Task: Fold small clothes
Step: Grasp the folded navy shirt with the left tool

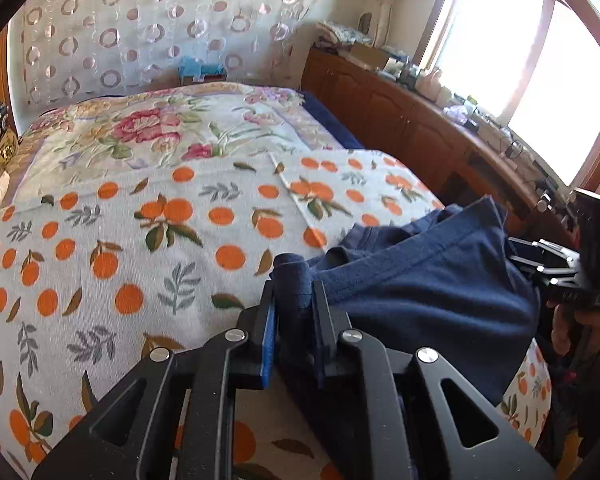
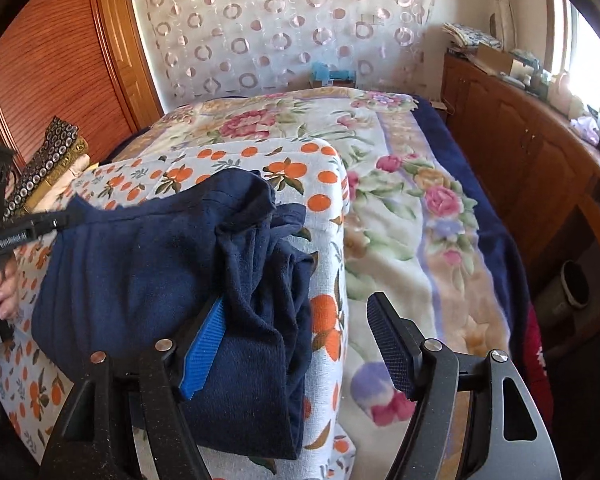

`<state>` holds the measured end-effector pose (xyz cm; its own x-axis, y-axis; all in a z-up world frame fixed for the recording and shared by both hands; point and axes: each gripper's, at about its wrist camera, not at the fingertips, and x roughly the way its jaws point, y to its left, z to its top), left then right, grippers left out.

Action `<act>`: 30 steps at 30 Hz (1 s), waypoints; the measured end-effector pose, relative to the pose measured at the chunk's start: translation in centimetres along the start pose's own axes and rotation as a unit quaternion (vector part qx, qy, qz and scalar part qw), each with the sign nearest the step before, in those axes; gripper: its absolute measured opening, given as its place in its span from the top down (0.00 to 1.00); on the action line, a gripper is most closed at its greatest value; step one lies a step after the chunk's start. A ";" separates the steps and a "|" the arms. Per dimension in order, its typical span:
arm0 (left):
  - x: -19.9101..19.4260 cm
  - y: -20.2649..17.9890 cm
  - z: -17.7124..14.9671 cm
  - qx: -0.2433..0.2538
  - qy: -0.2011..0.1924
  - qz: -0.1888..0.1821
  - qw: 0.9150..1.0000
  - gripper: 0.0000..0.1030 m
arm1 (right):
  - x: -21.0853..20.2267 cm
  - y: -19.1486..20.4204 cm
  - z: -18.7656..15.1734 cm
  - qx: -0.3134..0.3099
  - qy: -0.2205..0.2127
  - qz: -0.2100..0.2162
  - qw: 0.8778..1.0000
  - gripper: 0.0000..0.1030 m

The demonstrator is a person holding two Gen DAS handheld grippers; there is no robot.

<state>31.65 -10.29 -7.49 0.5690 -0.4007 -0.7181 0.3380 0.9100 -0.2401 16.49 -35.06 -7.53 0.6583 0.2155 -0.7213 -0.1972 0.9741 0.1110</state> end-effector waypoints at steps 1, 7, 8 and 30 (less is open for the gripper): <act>0.1 -0.2 -0.1 0.004 0.001 0.007 1.000 0.80 | -0.2 -0.8 0.3 0.003 -0.001 0.004 1.000 0.29; -1.3 -0.2 -0.8 0.004 0.000 0.012 1.000 0.55 | -0.1 -1.8 1.3 0.013 -0.008 0.036 0.999 0.29; -1.4 -0.2 -1.1 0.006 0.007 0.012 1.000 0.55 | 0.0 -1.6 1.3 0.011 -0.008 0.038 0.999 0.29; -0.1 -1.5 -3.1 -0.013 0.047 -0.047 0.998 0.76 | 3.2 -1.9 1.6 0.017 0.039 0.113 0.993 0.66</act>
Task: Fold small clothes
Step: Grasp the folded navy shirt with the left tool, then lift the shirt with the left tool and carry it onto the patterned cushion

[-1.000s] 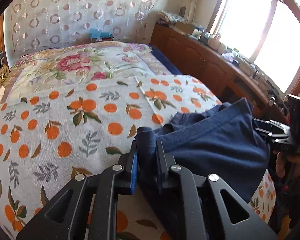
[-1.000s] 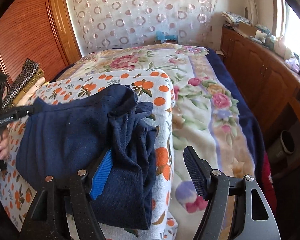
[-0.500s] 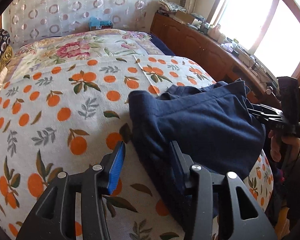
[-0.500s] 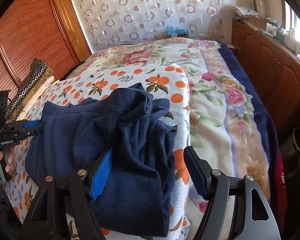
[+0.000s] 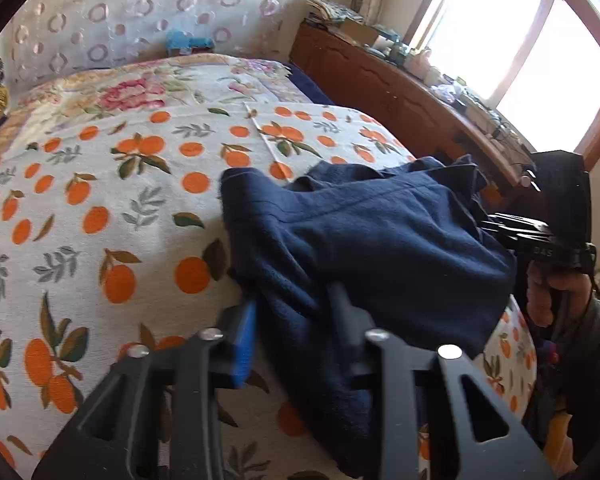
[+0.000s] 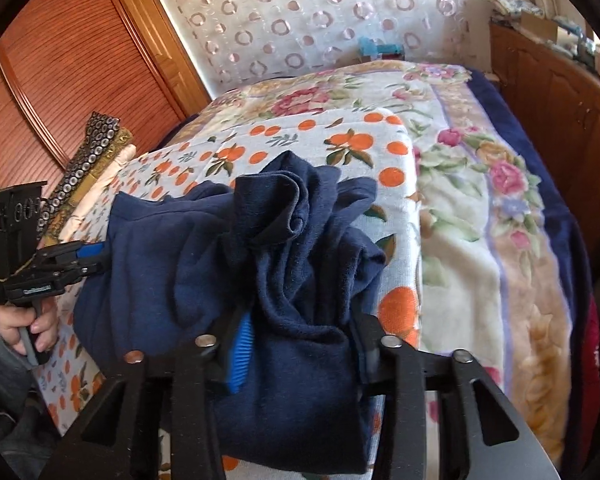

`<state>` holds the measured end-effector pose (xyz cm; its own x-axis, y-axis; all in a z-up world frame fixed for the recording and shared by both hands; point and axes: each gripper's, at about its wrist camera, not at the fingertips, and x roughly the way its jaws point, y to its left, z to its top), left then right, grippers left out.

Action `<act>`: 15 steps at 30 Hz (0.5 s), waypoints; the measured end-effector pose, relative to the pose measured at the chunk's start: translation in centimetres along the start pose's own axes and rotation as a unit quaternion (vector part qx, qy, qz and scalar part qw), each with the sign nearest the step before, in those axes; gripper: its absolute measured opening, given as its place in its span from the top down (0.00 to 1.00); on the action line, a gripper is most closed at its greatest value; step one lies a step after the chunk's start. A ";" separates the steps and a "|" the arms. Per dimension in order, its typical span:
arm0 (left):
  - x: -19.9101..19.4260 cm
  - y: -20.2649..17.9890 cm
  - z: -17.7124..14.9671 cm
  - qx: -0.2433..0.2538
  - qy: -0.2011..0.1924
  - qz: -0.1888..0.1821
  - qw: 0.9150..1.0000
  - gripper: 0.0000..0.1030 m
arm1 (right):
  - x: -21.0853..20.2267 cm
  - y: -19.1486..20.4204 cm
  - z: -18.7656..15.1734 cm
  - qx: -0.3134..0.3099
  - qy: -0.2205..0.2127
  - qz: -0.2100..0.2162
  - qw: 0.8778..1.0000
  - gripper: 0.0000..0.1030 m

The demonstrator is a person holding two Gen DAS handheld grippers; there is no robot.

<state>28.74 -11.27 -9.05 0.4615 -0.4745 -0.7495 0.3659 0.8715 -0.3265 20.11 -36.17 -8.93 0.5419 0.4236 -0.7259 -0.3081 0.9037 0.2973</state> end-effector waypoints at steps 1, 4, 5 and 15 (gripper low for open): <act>-0.1 0.2 0.1 -0.005 0.000 -0.007 1.000 0.79 | 0.0 0.2 0.0 -0.001 -0.001 0.000 1.000 0.74; -1.4 0.3 0.3 -0.011 -0.013 -0.032 0.999 0.84 | -0.8 1.1 -0.1 -0.016 -0.015 -0.016 1.000 0.79; -2.2 0.2 0.4 -0.011 -0.021 -0.041 0.999 0.84 | -1.3 1.5 -0.1 -0.023 -0.023 -0.021 0.999 0.80; -11.0 -0.9 1.3 0.037 -0.106 -0.008 0.994 0.85 | -5.9 9.3 3.9 -0.121 -0.104 -0.023 0.987 0.81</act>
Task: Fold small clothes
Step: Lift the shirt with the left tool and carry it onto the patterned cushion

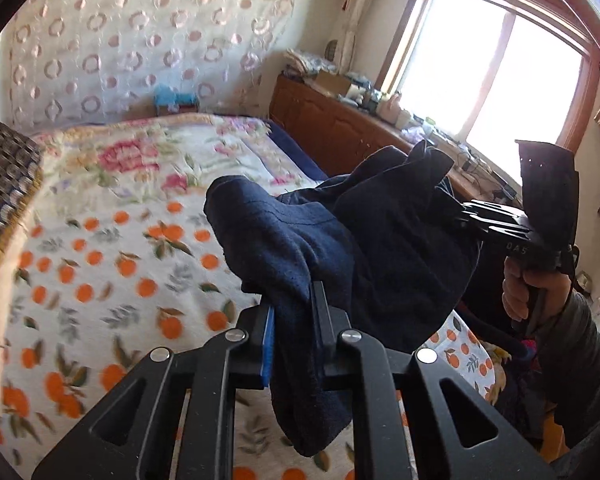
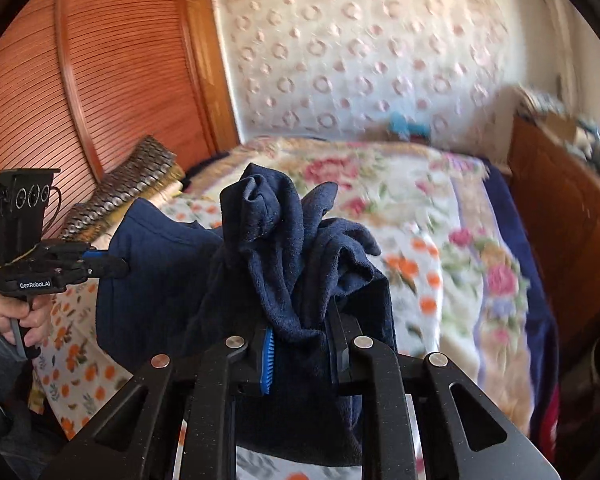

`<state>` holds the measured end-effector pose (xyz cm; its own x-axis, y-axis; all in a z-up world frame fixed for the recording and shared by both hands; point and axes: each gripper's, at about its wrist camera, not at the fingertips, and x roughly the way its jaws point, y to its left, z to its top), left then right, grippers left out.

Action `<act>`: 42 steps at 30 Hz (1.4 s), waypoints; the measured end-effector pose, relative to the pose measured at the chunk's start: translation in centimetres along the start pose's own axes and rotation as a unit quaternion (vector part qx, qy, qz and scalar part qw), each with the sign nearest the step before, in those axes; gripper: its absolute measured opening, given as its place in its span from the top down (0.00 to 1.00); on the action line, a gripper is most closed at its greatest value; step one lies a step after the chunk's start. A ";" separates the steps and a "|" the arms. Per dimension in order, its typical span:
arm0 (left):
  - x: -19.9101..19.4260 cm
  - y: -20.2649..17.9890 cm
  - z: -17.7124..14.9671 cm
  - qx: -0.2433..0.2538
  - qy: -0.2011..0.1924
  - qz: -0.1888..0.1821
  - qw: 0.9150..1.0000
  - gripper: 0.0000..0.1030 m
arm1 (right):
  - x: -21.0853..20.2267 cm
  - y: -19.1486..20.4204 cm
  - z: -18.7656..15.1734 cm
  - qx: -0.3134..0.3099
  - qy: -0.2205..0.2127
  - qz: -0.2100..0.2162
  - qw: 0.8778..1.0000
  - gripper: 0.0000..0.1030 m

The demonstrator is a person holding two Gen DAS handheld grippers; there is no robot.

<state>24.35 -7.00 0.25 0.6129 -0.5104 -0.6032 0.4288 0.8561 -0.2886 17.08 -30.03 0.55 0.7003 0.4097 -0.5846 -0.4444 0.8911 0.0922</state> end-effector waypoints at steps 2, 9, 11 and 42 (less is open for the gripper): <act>-1.6 0.8 0.2 0.001 -0.013 0.013 1.000 0.85 | 0.3 1.3 1.4 -0.017 -0.008 0.005 1.000 0.81; -8.4 5.6 0.5 -0.011 -0.059 0.067 0.996 0.85 | 3.3 6.8 6.0 -0.073 -0.031 0.041 0.996 0.81; -9.8 6.9 0.4 -0.016 -0.070 0.078 0.994 0.85 | 4.7 8.3 7.1 -0.086 -0.035 0.050 0.994 0.81; -16.2 29.2 -5.5 -0.185 -0.093 0.214 0.955 0.85 | 39.1 18.0 22.9 -0.184 0.058 0.142 0.971 0.74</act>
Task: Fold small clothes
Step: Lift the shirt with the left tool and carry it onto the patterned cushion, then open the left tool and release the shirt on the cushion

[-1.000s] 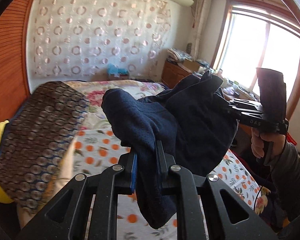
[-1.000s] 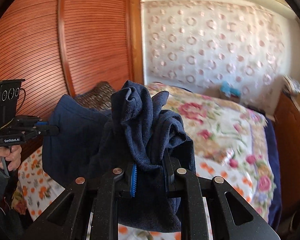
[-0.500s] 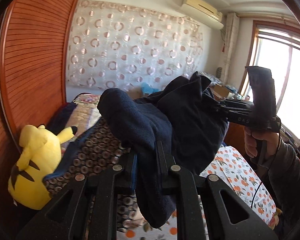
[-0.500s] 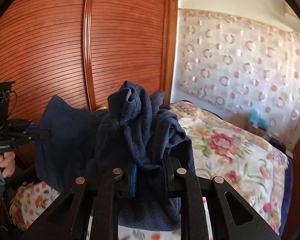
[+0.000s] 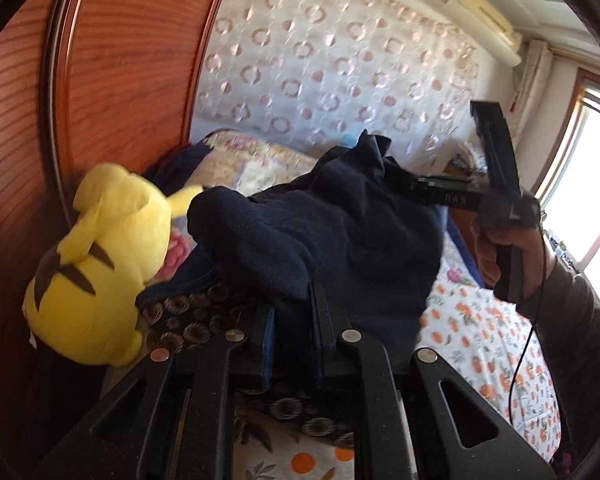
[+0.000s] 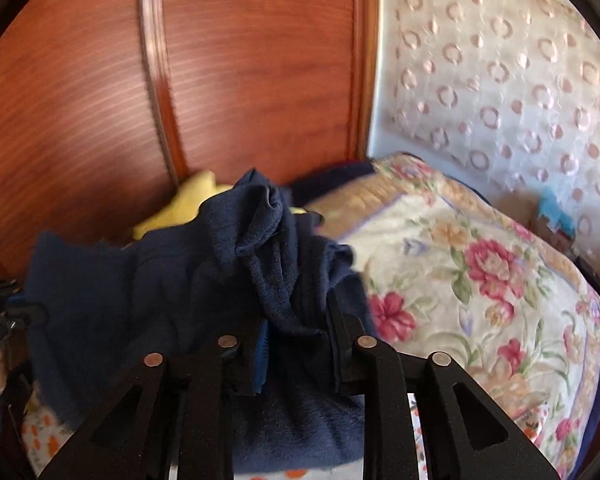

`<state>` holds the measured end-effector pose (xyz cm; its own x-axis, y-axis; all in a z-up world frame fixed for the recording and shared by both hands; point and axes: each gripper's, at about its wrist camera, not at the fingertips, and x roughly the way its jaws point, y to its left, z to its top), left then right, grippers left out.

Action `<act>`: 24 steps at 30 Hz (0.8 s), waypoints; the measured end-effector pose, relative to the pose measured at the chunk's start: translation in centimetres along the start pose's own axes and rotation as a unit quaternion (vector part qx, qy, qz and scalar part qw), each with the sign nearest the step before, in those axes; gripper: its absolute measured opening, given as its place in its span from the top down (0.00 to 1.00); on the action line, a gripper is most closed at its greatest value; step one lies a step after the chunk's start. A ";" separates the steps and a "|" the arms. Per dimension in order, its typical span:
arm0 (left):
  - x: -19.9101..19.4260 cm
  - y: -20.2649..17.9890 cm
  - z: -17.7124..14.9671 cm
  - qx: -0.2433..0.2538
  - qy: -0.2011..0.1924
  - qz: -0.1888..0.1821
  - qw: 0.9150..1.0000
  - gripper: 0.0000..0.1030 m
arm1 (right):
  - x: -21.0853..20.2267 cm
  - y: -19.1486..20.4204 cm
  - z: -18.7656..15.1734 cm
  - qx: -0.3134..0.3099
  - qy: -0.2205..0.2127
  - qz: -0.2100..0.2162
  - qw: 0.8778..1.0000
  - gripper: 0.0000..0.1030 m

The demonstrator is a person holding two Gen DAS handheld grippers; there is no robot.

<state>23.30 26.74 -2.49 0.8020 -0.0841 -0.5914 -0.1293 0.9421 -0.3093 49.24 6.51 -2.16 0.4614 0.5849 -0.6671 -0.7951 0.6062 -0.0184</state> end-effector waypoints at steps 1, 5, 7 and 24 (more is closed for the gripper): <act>0.5 0.3 -0.4 -0.003 0.006 0.005 1.000 0.85 | 0.8 -0.4 0.1 0.005 0.003 -0.010 1.000 0.66; 0.9 0.2 -1.0 0.007 0.009 0.019 1.000 0.84 | 0.7 -1.2 0.4 0.017 -0.032 -0.061 0.997 0.48; 0.7 -0.3 -1.1 0.021 0.005 0.031 0.999 0.83 | -0.7 -0.4 0.3 0.003 -0.073 -0.081 0.994 0.48; -2.8 -2.9 -1.8 0.068 -0.035 0.076 0.994 0.64 | -1.4 0.3 -3.3 0.014 -0.080 -0.041 0.996 0.48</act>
<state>20.34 23.63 -1.25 0.8180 0.0817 -0.5693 -0.1768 0.9777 -0.1136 47.05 4.12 -3.69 0.5835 0.6101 -0.5361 -0.7416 0.6693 -0.0454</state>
